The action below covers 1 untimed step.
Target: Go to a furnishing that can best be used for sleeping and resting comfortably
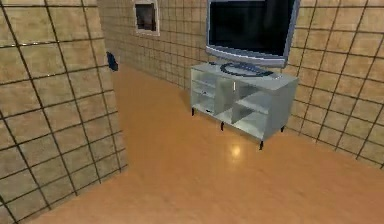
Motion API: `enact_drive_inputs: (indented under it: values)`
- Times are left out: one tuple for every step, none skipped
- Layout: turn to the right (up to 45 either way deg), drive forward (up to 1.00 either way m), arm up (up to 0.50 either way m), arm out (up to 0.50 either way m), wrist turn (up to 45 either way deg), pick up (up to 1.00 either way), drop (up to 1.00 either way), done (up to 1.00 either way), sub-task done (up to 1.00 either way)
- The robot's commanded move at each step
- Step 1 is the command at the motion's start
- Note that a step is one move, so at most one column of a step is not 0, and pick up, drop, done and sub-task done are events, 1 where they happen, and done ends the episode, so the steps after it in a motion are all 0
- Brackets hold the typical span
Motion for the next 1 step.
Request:
enact_drive_inputs:
  values:
    - [-3.0, 0.0, 0.0, 0.0, 0.0, 0.0, 0.0, 0.0, 0.0]
